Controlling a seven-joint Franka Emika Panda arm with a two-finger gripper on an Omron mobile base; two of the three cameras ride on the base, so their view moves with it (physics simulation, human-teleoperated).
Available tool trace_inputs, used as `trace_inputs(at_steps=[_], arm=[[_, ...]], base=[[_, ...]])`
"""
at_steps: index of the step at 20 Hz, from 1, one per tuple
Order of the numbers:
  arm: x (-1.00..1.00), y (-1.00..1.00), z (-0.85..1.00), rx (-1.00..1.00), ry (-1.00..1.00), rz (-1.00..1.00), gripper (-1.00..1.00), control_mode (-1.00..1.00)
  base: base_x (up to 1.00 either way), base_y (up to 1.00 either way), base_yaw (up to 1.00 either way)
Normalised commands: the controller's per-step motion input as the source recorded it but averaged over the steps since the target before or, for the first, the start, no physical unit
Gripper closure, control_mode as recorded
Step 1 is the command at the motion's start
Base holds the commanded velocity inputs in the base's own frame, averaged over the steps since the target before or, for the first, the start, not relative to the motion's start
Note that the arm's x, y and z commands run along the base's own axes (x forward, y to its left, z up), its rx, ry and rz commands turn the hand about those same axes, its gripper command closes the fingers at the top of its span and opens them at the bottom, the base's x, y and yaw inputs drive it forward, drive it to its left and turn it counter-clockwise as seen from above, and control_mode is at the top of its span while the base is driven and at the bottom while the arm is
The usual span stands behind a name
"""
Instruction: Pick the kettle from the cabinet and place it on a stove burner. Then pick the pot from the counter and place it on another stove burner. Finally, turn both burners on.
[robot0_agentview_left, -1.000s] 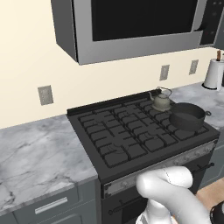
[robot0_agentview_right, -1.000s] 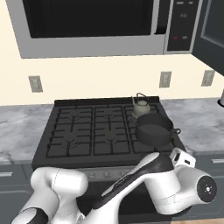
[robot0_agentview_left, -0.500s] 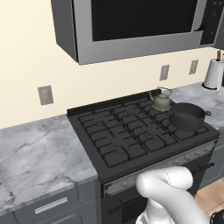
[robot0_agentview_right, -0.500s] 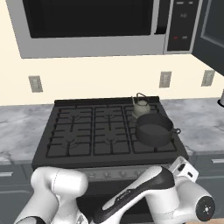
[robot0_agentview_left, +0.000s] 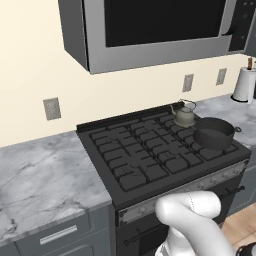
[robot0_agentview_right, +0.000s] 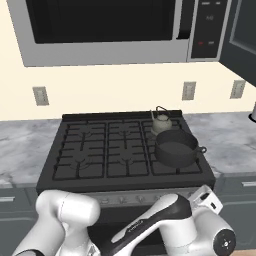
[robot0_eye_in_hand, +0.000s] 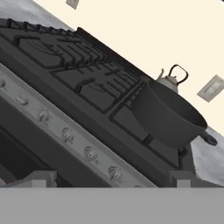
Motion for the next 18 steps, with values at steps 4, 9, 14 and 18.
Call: trace_inputs(at_steps=[4,9,14,18], arm=[[0.0,0.0,-0.16,0.03,0.1,0.0,-1.0,-1.0],[0.0,0.11,-0.23,0.1,0.02,0.0,-1.0,-1.0],[0.0,0.13,-0.21,0.11,0.0,0.0,-1.0,-1.0],[0.02,0.24,-0.17,0.09,0.0,0.0,-1.0,-1.0]], base=[[0.0,0.0,0.0],[0.0,0.0,0.0],[0.0,0.0,0.0],[0.0,0.0,0.0]])
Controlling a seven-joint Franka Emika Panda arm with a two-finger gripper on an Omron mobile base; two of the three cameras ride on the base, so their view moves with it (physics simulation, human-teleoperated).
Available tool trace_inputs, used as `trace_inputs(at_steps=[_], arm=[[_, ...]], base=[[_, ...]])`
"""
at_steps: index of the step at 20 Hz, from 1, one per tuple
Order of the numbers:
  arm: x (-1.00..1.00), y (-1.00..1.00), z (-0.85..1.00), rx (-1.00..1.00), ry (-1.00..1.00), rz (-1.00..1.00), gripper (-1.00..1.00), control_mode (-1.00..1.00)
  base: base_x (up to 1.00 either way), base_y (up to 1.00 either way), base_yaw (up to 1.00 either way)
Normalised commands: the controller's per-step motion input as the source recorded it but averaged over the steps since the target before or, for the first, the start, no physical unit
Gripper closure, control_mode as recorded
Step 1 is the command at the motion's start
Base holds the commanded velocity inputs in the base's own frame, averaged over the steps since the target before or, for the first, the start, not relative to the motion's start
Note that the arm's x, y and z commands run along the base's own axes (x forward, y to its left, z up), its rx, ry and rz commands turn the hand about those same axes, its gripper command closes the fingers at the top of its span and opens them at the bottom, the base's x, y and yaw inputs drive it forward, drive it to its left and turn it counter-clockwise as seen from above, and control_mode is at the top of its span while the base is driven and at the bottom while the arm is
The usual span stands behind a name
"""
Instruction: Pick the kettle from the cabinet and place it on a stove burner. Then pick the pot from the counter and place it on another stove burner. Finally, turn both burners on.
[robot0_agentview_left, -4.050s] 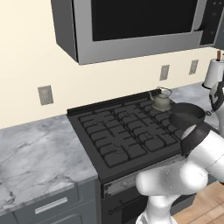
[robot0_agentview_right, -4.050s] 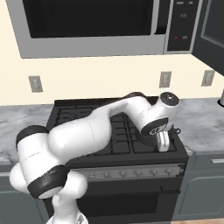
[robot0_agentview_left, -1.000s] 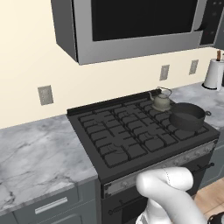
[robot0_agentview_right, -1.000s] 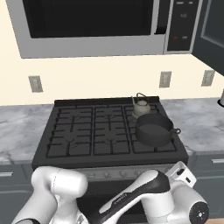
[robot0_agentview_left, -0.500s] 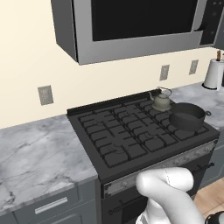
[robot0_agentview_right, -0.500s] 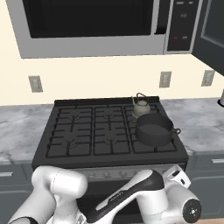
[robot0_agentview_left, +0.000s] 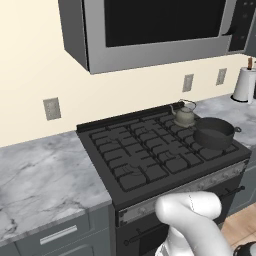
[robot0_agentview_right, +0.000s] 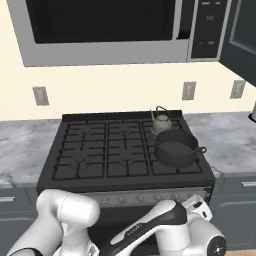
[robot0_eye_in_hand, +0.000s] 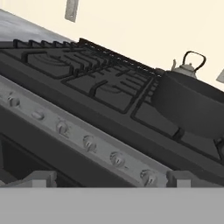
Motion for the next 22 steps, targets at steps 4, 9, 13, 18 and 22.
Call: trace_inputs(at_steps=[4,9,13,18,22], arm=[[0.08,0.29,-0.15,0.06,0.02,0.0,-1.0,-1.0],[0.05,0.14,-0.16,0.09,0.0,-0.03,-1.0,-1.0],[0.03,0.1,-0.19,0.08,-0.02,-0.07,-1.0,-1.0],[0.09,0.04,-0.13,0.1,-0.05,-0.11,-1.0,-1.0],[0.15,0.0,-0.01,0.08,-0.05,-0.15,-1.0,-1.0]], base=[[0.0,0.0,0.0],[0.0,0.0,0.0],[0.0,0.0,0.0],[0.0,0.0,0.0],[0.0,0.0,0.0]])
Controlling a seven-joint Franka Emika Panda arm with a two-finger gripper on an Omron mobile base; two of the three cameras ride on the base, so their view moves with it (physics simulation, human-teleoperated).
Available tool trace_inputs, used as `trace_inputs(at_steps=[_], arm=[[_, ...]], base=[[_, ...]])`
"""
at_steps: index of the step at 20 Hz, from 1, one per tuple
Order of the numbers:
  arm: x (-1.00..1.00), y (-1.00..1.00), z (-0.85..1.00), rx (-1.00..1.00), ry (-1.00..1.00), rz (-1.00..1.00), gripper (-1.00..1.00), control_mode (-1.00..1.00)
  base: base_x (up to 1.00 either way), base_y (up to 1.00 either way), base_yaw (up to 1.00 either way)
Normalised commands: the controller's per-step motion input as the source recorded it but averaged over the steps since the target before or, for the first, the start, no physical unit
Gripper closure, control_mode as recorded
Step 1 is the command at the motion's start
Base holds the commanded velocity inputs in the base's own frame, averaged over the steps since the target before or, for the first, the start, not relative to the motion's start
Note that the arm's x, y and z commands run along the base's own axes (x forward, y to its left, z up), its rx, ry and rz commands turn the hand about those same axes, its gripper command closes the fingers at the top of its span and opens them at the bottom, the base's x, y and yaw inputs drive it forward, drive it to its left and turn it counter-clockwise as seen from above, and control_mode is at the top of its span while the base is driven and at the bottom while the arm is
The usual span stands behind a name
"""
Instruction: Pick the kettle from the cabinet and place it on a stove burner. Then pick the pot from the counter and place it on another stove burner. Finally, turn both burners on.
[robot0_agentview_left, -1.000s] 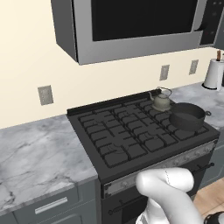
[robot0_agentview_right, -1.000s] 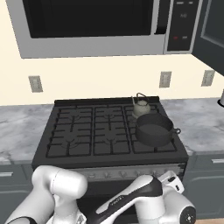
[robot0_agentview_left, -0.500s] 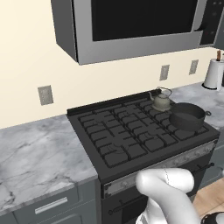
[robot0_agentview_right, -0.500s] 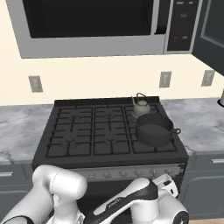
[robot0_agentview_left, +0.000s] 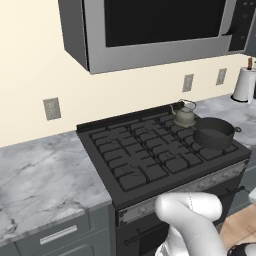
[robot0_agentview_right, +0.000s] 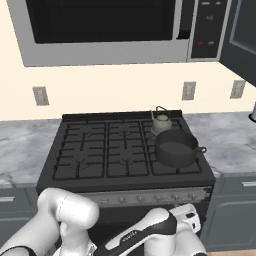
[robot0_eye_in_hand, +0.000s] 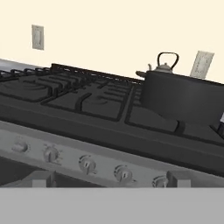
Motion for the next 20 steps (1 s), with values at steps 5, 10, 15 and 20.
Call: trace_inputs(at_steps=[5,10,15,20], arm=[[0.17,0.0,-0.01,0.07,-0.01,-0.15,-1.0,-1.0],[0.23,0.02,-0.08,0.0,0.0,-0.12,-1.0,-1.0],[0.26,0.0,-0.15,0.0,0.0,-0.11,-1.0,-1.0],[0.18,-0.01,-0.22,0.0,-0.01,-0.05,-1.0,-1.0]], base=[[0.0,0.0,0.0],[0.0,0.0,0.0],[0.0,0.0,0.0],[0.0,0.0,0.0]])
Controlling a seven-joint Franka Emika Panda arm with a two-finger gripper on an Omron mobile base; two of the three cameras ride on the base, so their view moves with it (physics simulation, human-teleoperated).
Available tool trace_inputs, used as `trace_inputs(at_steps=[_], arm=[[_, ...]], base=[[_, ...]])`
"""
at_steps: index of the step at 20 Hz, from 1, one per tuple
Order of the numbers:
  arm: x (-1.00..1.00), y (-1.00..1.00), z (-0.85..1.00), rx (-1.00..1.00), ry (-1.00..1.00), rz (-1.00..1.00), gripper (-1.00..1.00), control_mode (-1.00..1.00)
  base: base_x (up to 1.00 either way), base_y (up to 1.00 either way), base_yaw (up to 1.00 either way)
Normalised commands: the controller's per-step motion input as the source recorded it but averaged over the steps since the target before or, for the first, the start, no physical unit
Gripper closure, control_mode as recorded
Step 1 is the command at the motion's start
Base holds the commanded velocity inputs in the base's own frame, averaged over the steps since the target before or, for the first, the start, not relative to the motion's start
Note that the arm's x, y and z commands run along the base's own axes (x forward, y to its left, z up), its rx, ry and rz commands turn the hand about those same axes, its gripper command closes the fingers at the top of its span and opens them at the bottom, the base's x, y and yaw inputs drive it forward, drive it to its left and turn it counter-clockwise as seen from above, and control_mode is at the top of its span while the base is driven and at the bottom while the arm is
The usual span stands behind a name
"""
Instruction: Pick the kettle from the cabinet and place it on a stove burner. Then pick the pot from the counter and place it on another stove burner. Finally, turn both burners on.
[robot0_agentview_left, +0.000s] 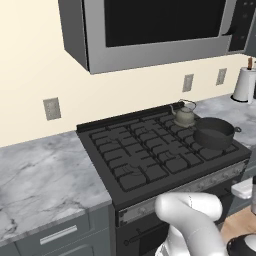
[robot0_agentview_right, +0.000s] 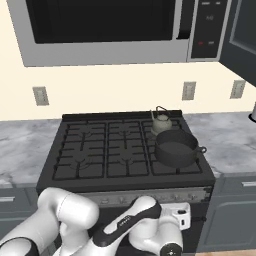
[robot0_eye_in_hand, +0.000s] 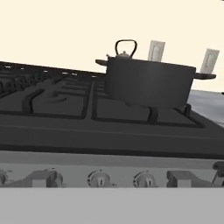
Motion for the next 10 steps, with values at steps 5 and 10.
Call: trace_inputs(at_steps=[5,10], arm=[[0.05,-0.01,-0.24,0.0,-0.04,-0.01,-1.0,-1.0],[0.06,-0.08,-0.09,0.0,-0.08,0.0,-1.0,-1.0]], base=[[0.0,0.0,0.0],[0.0,0.0,0.0]])
